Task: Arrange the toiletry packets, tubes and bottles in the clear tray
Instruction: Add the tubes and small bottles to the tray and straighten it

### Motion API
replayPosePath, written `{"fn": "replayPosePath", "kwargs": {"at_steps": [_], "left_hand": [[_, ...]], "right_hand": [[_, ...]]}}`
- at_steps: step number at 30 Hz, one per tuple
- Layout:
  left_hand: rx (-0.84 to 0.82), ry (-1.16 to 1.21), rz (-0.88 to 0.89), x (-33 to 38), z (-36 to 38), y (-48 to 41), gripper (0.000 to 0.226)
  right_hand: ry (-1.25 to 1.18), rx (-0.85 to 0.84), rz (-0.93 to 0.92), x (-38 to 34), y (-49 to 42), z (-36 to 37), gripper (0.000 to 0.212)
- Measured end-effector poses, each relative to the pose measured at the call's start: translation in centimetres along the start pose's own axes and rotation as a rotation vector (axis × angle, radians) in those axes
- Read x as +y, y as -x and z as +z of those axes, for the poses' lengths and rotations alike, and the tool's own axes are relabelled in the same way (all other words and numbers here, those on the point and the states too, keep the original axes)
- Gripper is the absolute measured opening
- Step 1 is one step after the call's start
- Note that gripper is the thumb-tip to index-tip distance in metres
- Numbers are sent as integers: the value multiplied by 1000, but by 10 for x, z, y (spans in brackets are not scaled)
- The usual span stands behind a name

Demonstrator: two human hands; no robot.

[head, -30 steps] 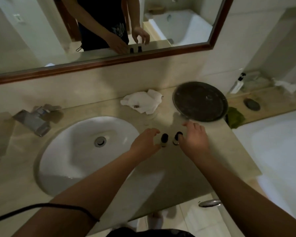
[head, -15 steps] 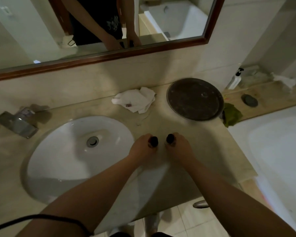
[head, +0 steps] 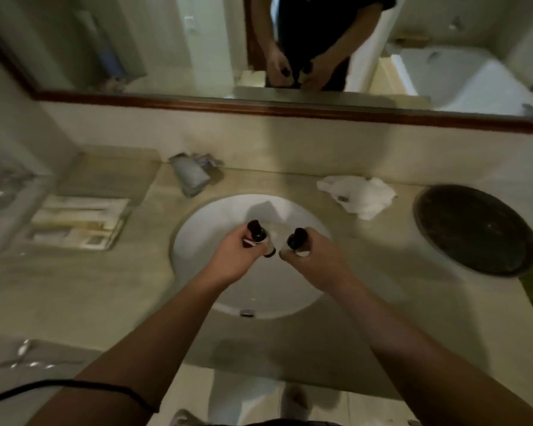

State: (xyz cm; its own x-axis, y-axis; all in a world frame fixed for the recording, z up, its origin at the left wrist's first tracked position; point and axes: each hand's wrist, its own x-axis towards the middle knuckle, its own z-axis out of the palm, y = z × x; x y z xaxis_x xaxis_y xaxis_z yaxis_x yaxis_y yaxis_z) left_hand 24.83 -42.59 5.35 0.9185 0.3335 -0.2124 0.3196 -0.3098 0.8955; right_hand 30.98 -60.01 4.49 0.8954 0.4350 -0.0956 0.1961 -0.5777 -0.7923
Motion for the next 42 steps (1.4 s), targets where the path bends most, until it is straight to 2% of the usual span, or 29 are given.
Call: {"fn": "replayPosePath", "kwargs": {"at_steps": [3,7,14,17,21,26,31,38,42], "left_hand": [[119,114,-48,-32,-68,20,18],[198,256,-133,-75,-158,56,25],[289,265,-146,-128,-289,95,15],[323,174,-156,-146,-329,101,26],[278,-9,-108,-169,-366,97,28],[269,-89,-83,-185,-397,71,25],[286,-308,-60,-190,-424,33,25],[230,-433,-33,-200,-460,-26,27],[217,-385,-5,-212,-469,-51,29]], "right_hand": [[20,-115,-91,-53,-11,50,23],[88,-232,-155,-116,-11,128,23],[121,-298,-172,-208,-9,241,15],[93,-322,-157,-229,-11,276,23],[181,-351,-177,-243,-19,304,34],[213,-369,-173,-256,-42,324,30],[307,-323,-207,-266,-84,342,27],[484,-310,-239,-272,-133,358,27],[559,-334,-208,-276,-146,371,29]]}}
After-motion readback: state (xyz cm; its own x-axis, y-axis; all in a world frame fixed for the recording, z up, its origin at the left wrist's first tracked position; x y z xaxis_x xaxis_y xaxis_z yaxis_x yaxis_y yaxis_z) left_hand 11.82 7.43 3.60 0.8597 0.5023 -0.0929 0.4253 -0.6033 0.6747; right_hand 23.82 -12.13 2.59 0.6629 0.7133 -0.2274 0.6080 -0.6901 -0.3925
